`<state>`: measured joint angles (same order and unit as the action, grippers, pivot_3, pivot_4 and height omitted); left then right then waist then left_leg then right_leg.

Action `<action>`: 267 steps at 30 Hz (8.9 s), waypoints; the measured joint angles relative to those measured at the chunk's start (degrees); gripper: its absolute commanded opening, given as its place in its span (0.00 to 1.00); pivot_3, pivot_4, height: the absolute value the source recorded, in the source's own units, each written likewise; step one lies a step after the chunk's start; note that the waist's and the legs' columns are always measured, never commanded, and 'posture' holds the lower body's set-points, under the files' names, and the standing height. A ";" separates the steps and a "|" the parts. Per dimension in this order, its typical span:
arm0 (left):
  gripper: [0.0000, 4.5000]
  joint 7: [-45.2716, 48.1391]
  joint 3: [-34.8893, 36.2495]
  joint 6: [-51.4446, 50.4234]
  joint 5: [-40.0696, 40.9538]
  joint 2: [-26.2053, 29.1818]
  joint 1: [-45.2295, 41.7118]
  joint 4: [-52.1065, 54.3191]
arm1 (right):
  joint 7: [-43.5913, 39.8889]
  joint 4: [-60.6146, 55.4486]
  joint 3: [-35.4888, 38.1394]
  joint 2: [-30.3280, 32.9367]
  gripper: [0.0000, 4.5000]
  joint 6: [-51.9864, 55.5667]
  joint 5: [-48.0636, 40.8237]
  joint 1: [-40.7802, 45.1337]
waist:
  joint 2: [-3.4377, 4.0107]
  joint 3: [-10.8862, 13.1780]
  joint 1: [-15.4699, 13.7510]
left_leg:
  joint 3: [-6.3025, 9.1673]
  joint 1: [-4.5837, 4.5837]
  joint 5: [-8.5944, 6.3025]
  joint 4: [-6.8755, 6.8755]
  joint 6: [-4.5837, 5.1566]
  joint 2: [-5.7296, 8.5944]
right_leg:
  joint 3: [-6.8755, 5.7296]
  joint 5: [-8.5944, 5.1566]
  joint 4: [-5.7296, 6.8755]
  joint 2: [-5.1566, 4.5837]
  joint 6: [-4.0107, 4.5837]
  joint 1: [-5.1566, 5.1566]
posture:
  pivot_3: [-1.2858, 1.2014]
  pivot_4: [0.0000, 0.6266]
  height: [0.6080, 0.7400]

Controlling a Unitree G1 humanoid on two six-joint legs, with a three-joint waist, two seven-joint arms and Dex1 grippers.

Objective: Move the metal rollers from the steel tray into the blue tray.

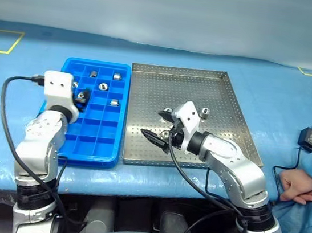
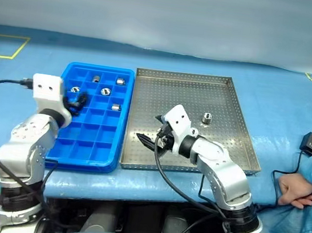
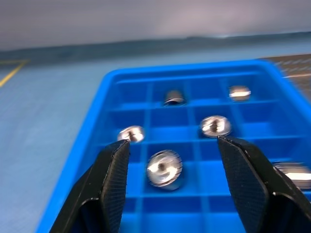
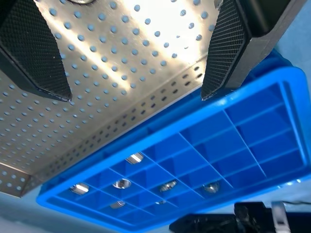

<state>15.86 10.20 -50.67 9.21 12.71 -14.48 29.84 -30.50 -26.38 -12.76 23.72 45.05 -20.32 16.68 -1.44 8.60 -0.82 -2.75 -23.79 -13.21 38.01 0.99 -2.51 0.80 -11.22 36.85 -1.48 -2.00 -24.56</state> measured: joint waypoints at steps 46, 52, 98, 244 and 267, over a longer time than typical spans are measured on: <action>0.41 26.42 -34.65 9.73 -3.74 9.20 -15.11 -29.68 | 5.96 -8.33 4.09 1.74 1.00 6.11 -0.86 -11.16 | 0.05 0.00 9.28 | 0.10 0.04 -0.02 -0.12 0.02 -0.06 | 0.16 -0.05 0.04 0.10 -0.01 -0.10 | 0.43 0.24 1.00; 0.41 24.77 -28.09 7.07 -1.45 11.62 -12.08 -19.70 | 0.25 -5.69 4.24 1.41 1.00 3.58 -4.20 -9.94 | 0.06 0.01 9.11 | 0.10 0.08 -0.01 -0.16 0.03 -0.08 | 0.19 -0.03 0.06 0.13 -0.04 -0.11 | 0.46 0.24 1.00; 0.84 5.38 9.65 -15.66 2.28 10.80 17.83 21.67 | -3.79 3.62 -2.57 -3.25 1.00 -2.08 -3.58 2.69 | -0.10 0.17 -1.68 | 0.21 0.02 -0.05 -0.15 -0.04 -0.12 | -0.16 -0.15 -0.03 -0.11 0.14 -0.08 | 0.55 0.24 1.00; 1.00 15.16 -20.07 7.43 7.69 10.28 7.28 0.55 | 32.91 13.29 12.33 -22.47 0.74 16.56 11.55 1.30 | -0.08 0.16 4.42 | 0.07 0.03 -0.12 -0.15 0.07 -0.08 | 0.13 -0.13 0.03 0.07 -0.01 -0.13 | 0.50 0.24 1.00; 1.00 12.66 -17.11 5.98 8.92 12.60 11.80 4.06 | 28.04 12.84 8.42 -21.08 0.38 12.78 12.12 2.15 | -0.03 0.19 4.17 | 0.07 0.01 -0.12 -0.23 0.07 -0.10 | 0.13 -0.15 0.02 0.05 0.01 -0.18 | 0.52 0.24 1.00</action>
<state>28.52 -6.90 -44.68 18.13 25.31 -2.68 33.90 -2.46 -13.54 -4.34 2.63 57.83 -8.20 18.84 -1.47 8.79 3.34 -2.68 -23.78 -13.33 37.78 1.06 -2.61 0.93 -11.37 36.87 -1.43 -1.99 -24.74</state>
